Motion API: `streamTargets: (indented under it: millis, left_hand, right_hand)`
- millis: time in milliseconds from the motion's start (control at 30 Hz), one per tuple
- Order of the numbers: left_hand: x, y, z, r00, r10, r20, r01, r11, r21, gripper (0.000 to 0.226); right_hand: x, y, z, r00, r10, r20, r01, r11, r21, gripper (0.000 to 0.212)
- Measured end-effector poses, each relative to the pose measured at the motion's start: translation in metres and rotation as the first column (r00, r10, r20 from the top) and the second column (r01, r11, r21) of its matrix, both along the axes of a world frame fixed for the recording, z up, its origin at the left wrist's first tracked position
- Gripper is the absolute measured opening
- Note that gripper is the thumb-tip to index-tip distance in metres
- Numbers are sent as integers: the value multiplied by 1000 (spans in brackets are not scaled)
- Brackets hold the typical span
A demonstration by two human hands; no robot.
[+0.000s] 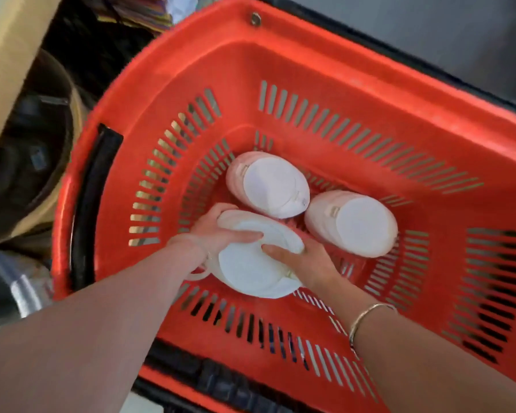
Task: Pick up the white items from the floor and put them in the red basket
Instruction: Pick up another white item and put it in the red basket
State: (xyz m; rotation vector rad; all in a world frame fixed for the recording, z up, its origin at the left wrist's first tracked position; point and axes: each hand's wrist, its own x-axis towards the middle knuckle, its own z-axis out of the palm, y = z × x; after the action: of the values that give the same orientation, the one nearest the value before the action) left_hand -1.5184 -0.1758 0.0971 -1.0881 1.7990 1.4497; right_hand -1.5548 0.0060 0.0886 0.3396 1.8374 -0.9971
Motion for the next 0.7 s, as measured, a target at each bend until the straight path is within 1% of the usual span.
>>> streamTargets:
  millis: [67, 100, 167, 200, 267, 300, 367, 433, 500, 567, 600, 633, 700]
  left_hand:
    - [-2, -3, -22, 999, -37, 24, 37, 999, -10, 68]
    - [-3, -4, -31, 998, -57, 27, 58, 998, -20, 73]
    - [-5, -7, -47, 994, -106, 40, 108, 993, -55, 89]
    - [-7, -9, -53, 990, -132, 42, 135, 989, -64, 93]
    - [-10, -10, -65, 976, -213, 50, 216, 975, -55, 91]
    - [-12, -9, -71, 965, -255, 58, 258, 964, -59, 92]
    - [-14, -9, -82, 949, -309, 55, 313, 944, -105, 95]
    - [-15, -9, -89, 951, -306, 46, 309, 937, -161, 88]
    - [-11, -12, -96, 966, -255, 41, 258, 944, -204, 86]
    - [-3, -13, -101, 982, -187, 40, 191, 960, -206, 96]
    - [-1, -14, -102, 987, -155, 28, 158, 966, -204, 102]
    - [1, -14, -102, 991, -132, 17, 133, 970, -205, 104]
    - [0, -16, -104, 992, -130, -5, 125, 963, -239, 99]
  right_hand:
    - [0, -3, -26, 1000, -13, -1, 13, 1000, -24, 79]
    - [0, -4, -37, 1000, -14, 9, 15, 999, -30, 77]
    - [1, -6, -56, 999, -3, 40, 4, 999, -42, 67]
    - [2, -8, -63, 999, 5, 46, -3, 999, -45, 65]
    - [2, -11, -78, 999, 5, 48, -2, 999, -48, 72]
    - [1, -12, -85, 998, 11, 60, -7, 998, -59, 68]
    - [-2, -13, -95, 995, 17, 98, -8, 996, -93, 49]
    - [-7, -9, -102, 993, 21, 114, -10, 995, -94, 45]
    - [-9, -7, -107, 993, 15, 119, -1, 993, -118, 51]
    - [-11, -7, -111, 992, 21, 121, -2, 989, -148, 61]
    - [-12, -8, -113, 993, 31, 111, -14, 989, -150, 62]
    - [-14, -9, -114, 994, 40, 99, -25, 988, -152, 57]
    - [-16, -12, -117, 996, 29, 79, -16, 986, -164, 47]
